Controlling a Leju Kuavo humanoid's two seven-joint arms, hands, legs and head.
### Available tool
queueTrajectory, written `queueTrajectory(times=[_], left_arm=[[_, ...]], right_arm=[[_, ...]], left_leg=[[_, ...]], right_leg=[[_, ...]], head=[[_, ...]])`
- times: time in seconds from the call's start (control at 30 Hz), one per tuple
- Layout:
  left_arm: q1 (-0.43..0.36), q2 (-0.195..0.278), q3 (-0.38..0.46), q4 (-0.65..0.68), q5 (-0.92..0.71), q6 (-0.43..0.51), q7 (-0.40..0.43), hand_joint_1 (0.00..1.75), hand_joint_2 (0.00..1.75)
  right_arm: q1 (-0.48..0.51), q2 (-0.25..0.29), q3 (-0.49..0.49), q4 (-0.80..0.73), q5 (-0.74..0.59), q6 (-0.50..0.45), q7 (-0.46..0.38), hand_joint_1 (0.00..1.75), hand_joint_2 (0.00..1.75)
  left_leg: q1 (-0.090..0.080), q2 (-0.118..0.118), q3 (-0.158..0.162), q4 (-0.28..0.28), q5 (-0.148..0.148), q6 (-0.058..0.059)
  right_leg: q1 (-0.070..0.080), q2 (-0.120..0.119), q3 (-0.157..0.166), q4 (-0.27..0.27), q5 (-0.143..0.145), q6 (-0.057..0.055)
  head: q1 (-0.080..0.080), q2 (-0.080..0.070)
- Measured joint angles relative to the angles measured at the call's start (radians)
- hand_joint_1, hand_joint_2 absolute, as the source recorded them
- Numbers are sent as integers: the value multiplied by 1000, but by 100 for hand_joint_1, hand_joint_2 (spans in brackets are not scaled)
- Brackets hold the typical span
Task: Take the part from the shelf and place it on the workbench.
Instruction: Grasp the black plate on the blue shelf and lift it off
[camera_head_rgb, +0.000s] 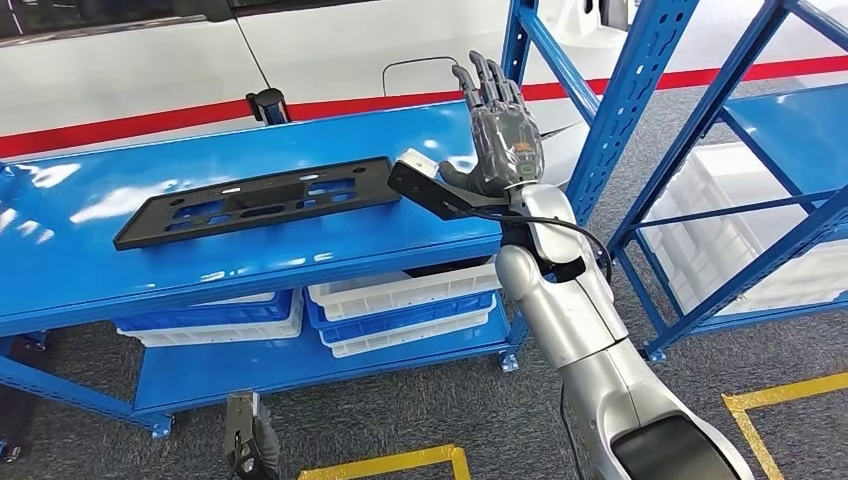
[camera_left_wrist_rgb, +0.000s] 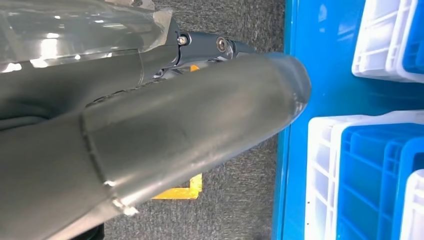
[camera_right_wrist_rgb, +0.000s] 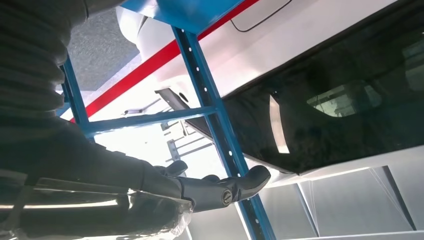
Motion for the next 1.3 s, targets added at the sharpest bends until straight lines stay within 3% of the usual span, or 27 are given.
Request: queueTrajectory(times=[0.03,0.07,0.13,0.27,0.37,0.53,0.67,1.0,1.13,1.27,1.3], left_arm=[[0,0,0,0,2,1,-2,0,0],[0,1,0,0,5,1,-4,0,0],[0,2,0,0,10,0,-5,0,0],[1,2,2,0,17,-3,-5,0,0],[2,2,1,0,11,17,11,0,0],[9,5,-15,4,-36,113,93,0,0],[30,19,-31,9,-61,185,162,0,0],[45,37,-42,16,-65,232,217,0,0],[54,52,-42,24,-62,291,287,0,0],[74,67,-37,28,-43,318,283,0,0],[79,69,-34,28,-38,321,274,0,0]], right_arm=[[-1,1,0,0,0,0,0,0,175],[-2,3,0,0,1,1,0,0,175],[-5,5,1,1,1,3,0,0,175],[-9,5,3,4,0,5,0,0,175],[-11,5,3,6,-12,5,-2,0,175],[-6,10,15,4,-16,7,-9,0,175],[17,32,56,-16,14,22,1,0,175],[32,55,106,-38,24,39,-3,0,175],[55,111,191,-43,45,80,-52,0,175],[76,187,341,-28,35,86,-98,0,175],[79,203,380,-19,29,83,-105,0,131]], left_leg=[[-2,0,27,-76,50,8],[-4,0,52,-140,78,15],[-8,0,82,-202,99,24],[-15,-4,86,-205,109,11],[-23,-7,85,-205,107,20],[-27,-7,85,-205,103,30],[-28,-6,85,-204,103,32],[-26,-7,86,-204,102,33],[-22,-4,86,-204,101,31],[-18,-5,86,-204,99,27],[-17,-5,86,-204,98,27]], right_leg=[[2,1,9,0,-6,2],[5,2,15,1,-11,5],[12,4,18,4,-22,12],[19,2,13,10,-30,7],[16,0,14,7,-30,8],[16,-1,16,2,-30,20],[13,-1,14,2,-31,21],[11,-2,14,2,-33,24],[12,-1,15,3,-33,23],[12,-1,14,2,-36,19],[12,-1,15,2,-36,18]], head=[[0,0],[0,0],[1,0],[4,0],[4,0],[4,0],[4,0],[4,0],[4,0],[4,0],[4,0]])
